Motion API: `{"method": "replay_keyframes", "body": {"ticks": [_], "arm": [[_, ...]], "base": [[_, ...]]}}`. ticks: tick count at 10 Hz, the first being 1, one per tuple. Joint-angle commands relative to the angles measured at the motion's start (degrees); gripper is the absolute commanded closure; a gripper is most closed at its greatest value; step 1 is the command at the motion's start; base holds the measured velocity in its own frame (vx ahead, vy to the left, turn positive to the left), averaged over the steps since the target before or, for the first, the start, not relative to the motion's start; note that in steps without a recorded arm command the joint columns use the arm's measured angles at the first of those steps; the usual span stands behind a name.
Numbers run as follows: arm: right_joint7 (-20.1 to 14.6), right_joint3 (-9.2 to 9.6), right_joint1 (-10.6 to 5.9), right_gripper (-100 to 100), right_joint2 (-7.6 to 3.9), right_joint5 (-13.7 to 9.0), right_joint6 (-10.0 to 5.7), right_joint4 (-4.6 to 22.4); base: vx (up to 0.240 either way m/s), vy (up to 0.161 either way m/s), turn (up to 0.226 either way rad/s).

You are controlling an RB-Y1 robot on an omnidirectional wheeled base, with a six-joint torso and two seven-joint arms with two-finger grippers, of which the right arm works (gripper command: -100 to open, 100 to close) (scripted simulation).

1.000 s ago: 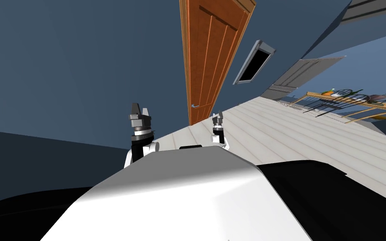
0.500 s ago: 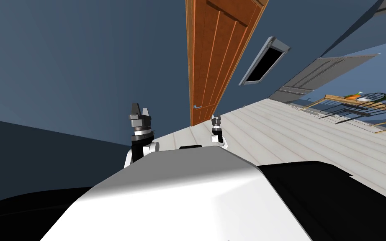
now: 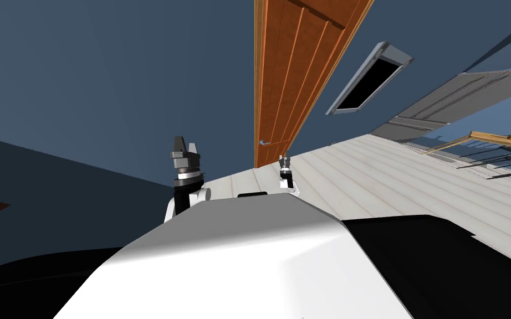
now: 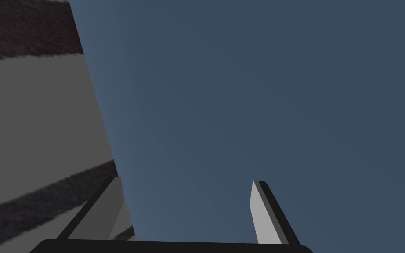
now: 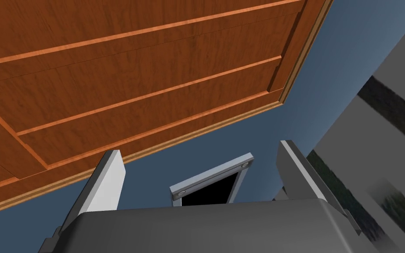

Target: Pull the door open

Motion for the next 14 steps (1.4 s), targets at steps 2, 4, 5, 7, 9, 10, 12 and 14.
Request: {"method": "replay_keyframes", "body": {"ticks": [2,4,5,7,9,10,12,14], "arm": [[0.18,-0.32,-1.45,-100,-0.4,-0.28,-0.63,3.59],[0.4,-0.68,-3.08,-100,-0.95,-0.64,-1.85,8.11],[0.51,-0.85,-3.9,-100,-1.21,-0.81,-2.46,10.03],[0.62,-1.03,-4.71,-100,-1.46,-0.99,-3.07,13.07],[0.73,-1.2,-5.53,-100,-1.7,-1.17,-3.68,15.44],[0.84,-1.38,-6.34,-100,-1.95,-1.35,-4.29,17.24],[0.94,-1.55,-7.15,-100,-2.19,-1.52,-4.89,19.99],[1.05,-1.72,-7.94,-100,-2.42,-1.69,-5.48,22.45]], "base": [[0.054,-0.046,0.142],[0.052,-0.049,0.158],[0.082,-0.069,0.23],[0.062,-0.066,0.122],[0.042,-0.037,0.085],[0.036,-0.029,0.148],[0.033,-0.034,0.089],[0.036,-0.04,0.094]]}}
